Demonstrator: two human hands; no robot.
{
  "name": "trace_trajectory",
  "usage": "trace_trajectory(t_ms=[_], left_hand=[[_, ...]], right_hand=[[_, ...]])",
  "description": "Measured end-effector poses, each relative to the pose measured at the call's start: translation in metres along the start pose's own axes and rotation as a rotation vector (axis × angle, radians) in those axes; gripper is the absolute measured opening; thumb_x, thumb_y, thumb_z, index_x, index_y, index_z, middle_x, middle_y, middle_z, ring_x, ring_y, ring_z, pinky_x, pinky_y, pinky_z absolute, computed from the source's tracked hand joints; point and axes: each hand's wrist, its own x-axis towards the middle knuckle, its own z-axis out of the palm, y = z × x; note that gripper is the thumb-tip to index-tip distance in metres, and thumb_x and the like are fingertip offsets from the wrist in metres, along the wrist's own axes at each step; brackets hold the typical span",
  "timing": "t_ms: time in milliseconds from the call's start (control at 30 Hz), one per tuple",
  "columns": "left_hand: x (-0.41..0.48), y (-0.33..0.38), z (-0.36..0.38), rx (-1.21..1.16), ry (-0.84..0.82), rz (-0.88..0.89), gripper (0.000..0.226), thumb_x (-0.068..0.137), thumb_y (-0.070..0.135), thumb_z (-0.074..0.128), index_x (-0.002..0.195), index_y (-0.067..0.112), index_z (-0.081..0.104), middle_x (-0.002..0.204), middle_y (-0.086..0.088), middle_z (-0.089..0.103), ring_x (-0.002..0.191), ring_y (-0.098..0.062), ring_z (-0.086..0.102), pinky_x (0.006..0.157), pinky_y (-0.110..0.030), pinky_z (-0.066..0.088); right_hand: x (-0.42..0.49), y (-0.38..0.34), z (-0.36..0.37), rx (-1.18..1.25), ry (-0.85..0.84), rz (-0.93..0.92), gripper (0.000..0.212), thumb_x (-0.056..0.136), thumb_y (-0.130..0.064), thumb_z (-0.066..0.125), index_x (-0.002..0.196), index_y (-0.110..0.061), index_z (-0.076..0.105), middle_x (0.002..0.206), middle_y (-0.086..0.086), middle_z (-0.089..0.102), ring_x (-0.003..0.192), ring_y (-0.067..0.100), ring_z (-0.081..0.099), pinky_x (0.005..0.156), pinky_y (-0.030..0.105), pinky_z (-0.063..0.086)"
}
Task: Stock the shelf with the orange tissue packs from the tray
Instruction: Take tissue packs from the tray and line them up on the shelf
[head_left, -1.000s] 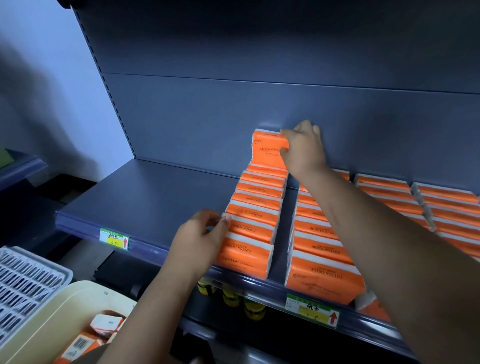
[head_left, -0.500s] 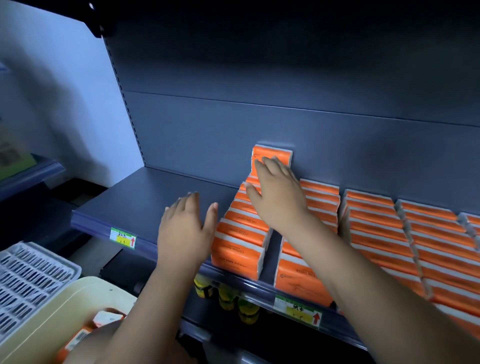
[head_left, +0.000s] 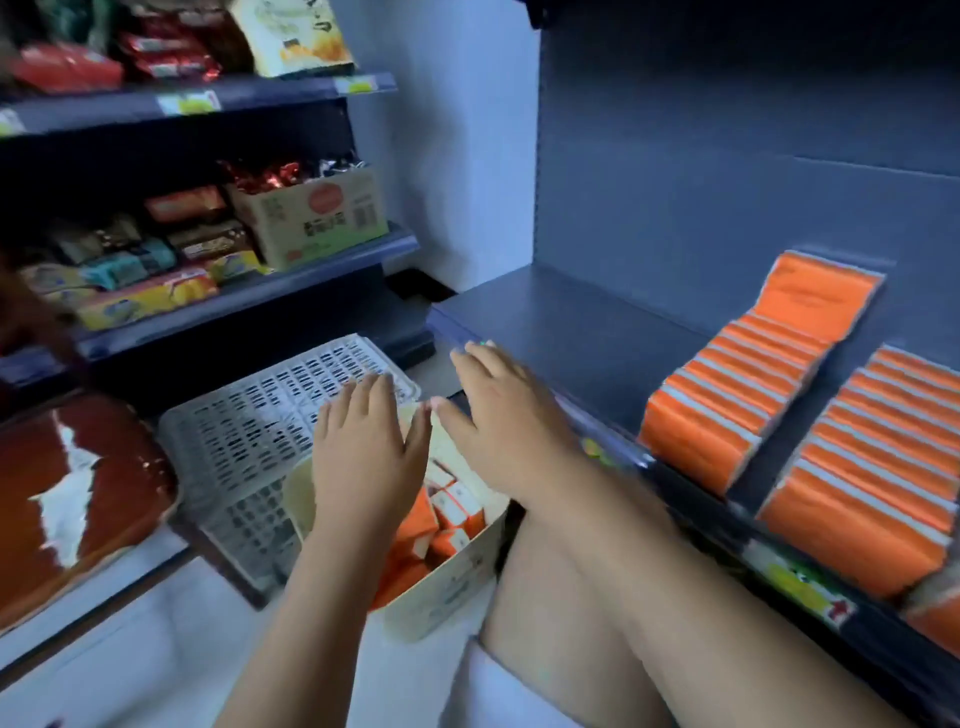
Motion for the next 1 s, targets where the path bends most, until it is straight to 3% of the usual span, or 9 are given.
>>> trace_trajectory(t_ms=[133,300,500,567,633,733,800,900,1000], left_hand=[[-0.033,-0.063,0.015,0.104,-0.120,-0.127,0.067,0.102,0.058,0.034,0.142,0.008,0.053,0.144,-0.013,0.059,0.139,-0.035,0.048,0.119,-0.051,0.034],[-0.055,-0.110,0.063,0.070,-0.299,-0.267,0.058,0.096,0.056,0.035,0.119,0.010,0.061,0.123,-0.014,0.067,0.121,-0.038,0.056,0.105,-0.048,0.043],[-0.048,-0.132,0.142,-0.095,-0.597,-0.504,0.056,0.105,0.053,0.038,0.144,0.015,0.048,0.145,-0.013,0.055,0.133,-0.037,0.050,0.107,-0.047,0.041],[-0.041,-0.141,0.169,-0.165,-0.649,-0.579,0.055,0.106,0.051,0.038,0.146,0.014,0.046,0.144,-0.014,0.055,0.130,-0.037,0.052,0.106,-0.046,0.043],[-0.032,-0.153,0.193,-0.205,-0.666,-0.642,0.053,0.106,0.050,0.041,0.144,0.014,0.048,0.138,-0.013,0.059,0.125,-0.036,0.055,0.102,-0.044,0.044],[-0.013,-0.176,0.234,-0.215,-0.674,-0.635,0.046,0.104,0.042,0.050,0.140,0.014,0.052,0.135,-0.012,0.061,0.122,-0.035,0.058,0.098,-0.041,0.046],[-0.002,-0.192,0.261,-0.204,-0.713,-0.575,0.052,0.100,0.033,0.058,0.147,0.014,0.049,0.145,-0.013,0.057,0.131,-0.036,0.053,0.107,-0.041,0.044],[0.010,-0.202,0.290,-0.199,-0.790,-0.502,0.064,0.094,0.030,0.068,0.153,0.018,0.045,0.153,-0.011,0.051,0.140,-0.033,0.047,0.116,-0.042,0.038],[0.013,-0.205,0.308,-0.154,-0.850,-0.471,0.069,0.091,0.036,0.071,0.154,0.021,0.046,0.152,-0.013,0.049,0.139,-0.036,0.045,0.117,-0.046,0.035]], right_hand=[[0.001,-0.029,0.076,0.081,-0.136,0.054,0.052,0.101,-0.048,0.048,0.142,-0.015,0.051,0.149,0.005,0.049,0.139,0.029,0.043,0.112,0.041,0.038],[-0.011,0.005,0.164,0.067,-0.458,0.186,0.049,0.103,-0.046,0.047,0.142,-0.016,0.053,0.144,0.006,0.054,0.133,0.028,0.048,0.105,0.040,0.044],[0.008,0.033,0.229,0.126,-0.623,0.379,0.042,0.104,-0.040,0.048,0.133,-0.011,0.057,0.133,0.012,0.058,0.124,0.034,0.055,0.100,0.042,0.048],[0.021,0.035,0.256,0.219,-0.640,0.461,0.042,0.104,-0.037,0.047,0.137,-0.014,0.057,0.137,0.010,0.058,0.128,0.034,0.055,0.104,0.043,0.047],[0.033,0.037,0.284,0.296,-0.654,0.555,0.033,0.103,-0.036,0.047,0.126,-0.017,0.061,0.123,0.006,0.064,0.118,0.032,0.060,0.094,0.041,0.050],[0.049,0.046,0.323,0.299,-0.722,0.708,0.017,0.101,-0.033,0.049,0.100,-0.019,0.058,0.085,-0.001,0.058,0.083,0.025,0.061,0.068,0.034,0.046],[0.057,0.051,0.342,0.340,-0.791,0.908,0.016,0.100,-0.027,0.051,0.091,-0.015,0.055,0.078,0.001,0.056,0.068,0.019,0.055,0.055,0.029,0.039],[0.068,0.054,0.363,0.512,-0.787,1.265,0.016,0.098,-0.015,0.056,0.083,-0.010,0.054,0.075,0.007,0.055,0.063,0.021,0.052,0.056,0.030,0.041],[0.067,0.056,0.381,0.533,-0.737,1.323,0.010,0.095,-0.012,0.057,0.086,-0.008,0.053,0.078,0.008,0.054,0.067,0.022,0.051,0.059,0.028,0.043]])
